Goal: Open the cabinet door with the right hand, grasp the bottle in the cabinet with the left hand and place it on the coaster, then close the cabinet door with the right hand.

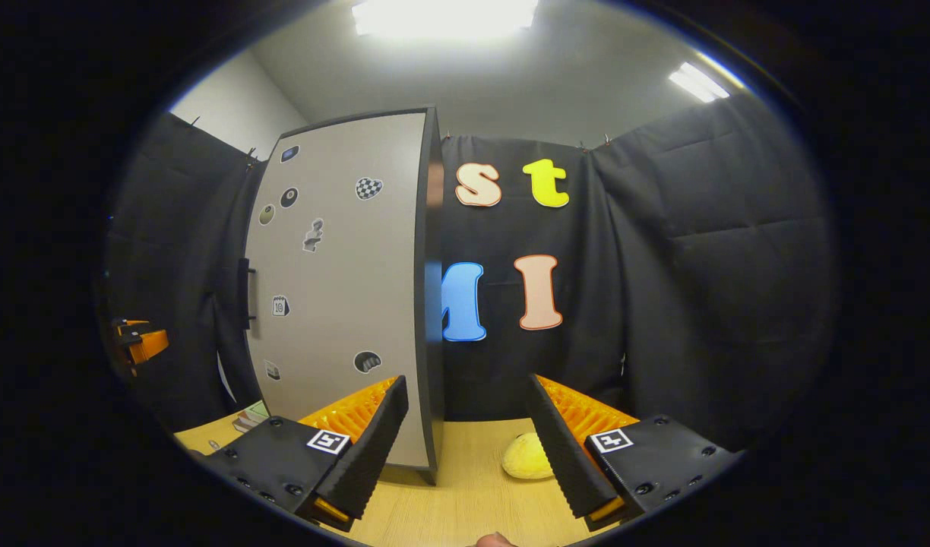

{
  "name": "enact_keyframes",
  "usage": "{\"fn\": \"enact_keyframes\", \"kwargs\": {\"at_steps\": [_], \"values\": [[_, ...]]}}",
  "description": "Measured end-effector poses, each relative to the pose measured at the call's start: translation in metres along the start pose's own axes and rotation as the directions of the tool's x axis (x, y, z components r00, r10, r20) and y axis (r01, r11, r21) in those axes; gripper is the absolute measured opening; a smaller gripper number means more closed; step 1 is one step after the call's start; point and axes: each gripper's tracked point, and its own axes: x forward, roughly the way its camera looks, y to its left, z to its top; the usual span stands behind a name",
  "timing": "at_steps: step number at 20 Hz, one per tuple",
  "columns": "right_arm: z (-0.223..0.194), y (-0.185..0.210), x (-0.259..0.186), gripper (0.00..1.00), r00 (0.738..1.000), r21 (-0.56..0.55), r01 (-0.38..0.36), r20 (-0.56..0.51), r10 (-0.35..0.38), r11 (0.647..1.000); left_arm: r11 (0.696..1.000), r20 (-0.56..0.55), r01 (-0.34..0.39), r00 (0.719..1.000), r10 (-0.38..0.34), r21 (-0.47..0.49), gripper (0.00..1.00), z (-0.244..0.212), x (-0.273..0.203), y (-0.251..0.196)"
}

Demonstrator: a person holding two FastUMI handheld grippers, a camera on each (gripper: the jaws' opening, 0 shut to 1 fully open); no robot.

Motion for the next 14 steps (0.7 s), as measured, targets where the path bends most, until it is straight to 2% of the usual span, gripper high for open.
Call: {"fn": "enact_keyframes", "kwargs": {"at_steps": [1, 11, 12, 13, 14], "values": [[0.000, 0.000, 0.000, 0.99, 1.000, -0.002, 0.000, 0.000, 0.000, 1.000, 1.000, 0.000, -0.002, 1.000, 0.002, -0.001, 0.89, 0.000, 0.000, 0.000], [0.023, 0.005, -0.002, 0.99, 0.999, -0.016, 0.000, 0.038, 0.001, 1.000, 1.000, 0.019, -0.005, 1.000, 0.004, 0.030, 0.89, 0.007, -0.006, -0.002], [0.023, 0.006, -0.002, 0.94, 0.999, -0.012, 0.001, 0.036, 0.000, 1.000, 1.000, 0.017, -0.003, 1.000, 0.002, 0.028, 0.89, 0.008, -0.005, -0.001], [0.021, 0.005, -0.002, 0.94, 1.000, -0.008, -0.001, 0.030, 0.001, 1.000, 1.000, 0.014, -0.002, 1.000, 0.002, 0.028, 0.91, 0.008, -0.006, -0.001], [0.020, 0.006, -0.002, 0.99, 1.000, -0.005, -0.002, 0.025, 0.002, 1.000, 1.000, 0.011, -0.001, 1.000, 0.000, 0.030, 0.90, 0.009, -0.006, -0.001]]}}
